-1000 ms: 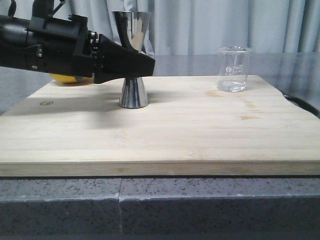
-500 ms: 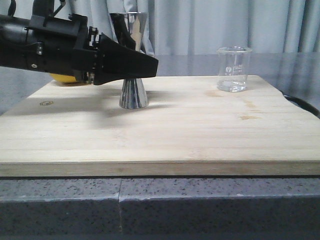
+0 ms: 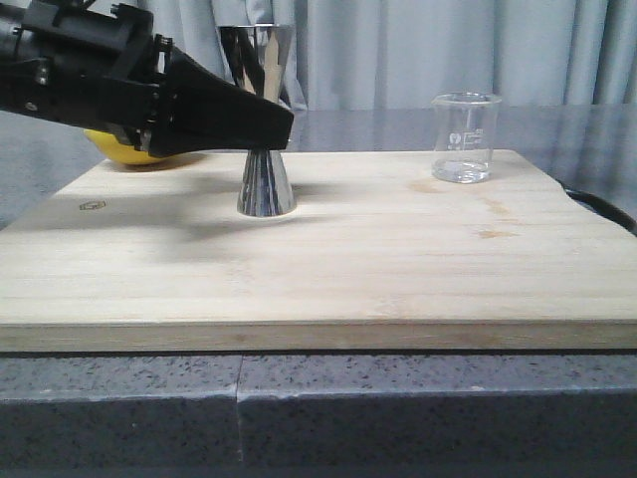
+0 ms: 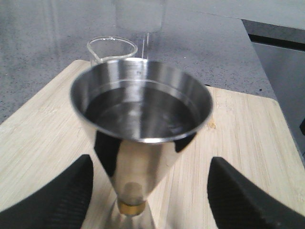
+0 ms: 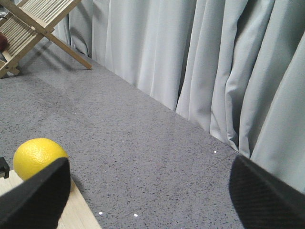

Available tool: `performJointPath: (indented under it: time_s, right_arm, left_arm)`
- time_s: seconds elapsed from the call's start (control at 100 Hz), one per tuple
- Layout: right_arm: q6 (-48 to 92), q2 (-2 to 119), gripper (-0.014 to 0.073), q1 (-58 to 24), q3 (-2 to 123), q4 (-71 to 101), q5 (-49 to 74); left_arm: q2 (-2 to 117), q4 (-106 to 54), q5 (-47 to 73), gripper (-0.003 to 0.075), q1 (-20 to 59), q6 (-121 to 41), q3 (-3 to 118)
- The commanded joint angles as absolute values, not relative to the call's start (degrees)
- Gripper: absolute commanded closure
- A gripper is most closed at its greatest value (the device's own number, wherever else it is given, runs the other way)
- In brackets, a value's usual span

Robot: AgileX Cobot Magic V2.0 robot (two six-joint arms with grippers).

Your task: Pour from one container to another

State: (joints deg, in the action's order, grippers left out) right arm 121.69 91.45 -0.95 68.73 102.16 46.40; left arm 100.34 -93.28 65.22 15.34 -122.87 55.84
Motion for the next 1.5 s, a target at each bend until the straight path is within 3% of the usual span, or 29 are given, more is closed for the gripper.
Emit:
performJointPath:
  time_s: [0.0,0.4,0.76,1.22,1.49]
  right_arm:
    - [121.8,88.8,-0.0017,-0.9,70.6,105.3,48.4]
    - [121.8,88.8,-0.0017,-0.9,70.6,105.3,48.4]
    - [121.0,88.8,0.0013,-0.9,70.7,105.3,47.3]
    - [118.2,81.2,0.0020,-1.0,70.8,105.3,7.7]
    - [118.5,72.6,0.0020,-3.4,70.7,105.3,-3.4]
  left_arm:
    - [96.7,-94.2,66.2,0.0245,14.8,-121.3,57.4]
    - [93.4,-87.8,64.0,0.0245,11.1,-116.3,57.4]
    - [86.1,-84.2,60.5,0.0246,2.5,-109.2,57.9]
    - [71.1,-85.6,20.6,0.0246,-6.3,-94.9,59.7]
    - [64.4,-85.3,17.5,0.0246,-6.3,-87.6,59.7]
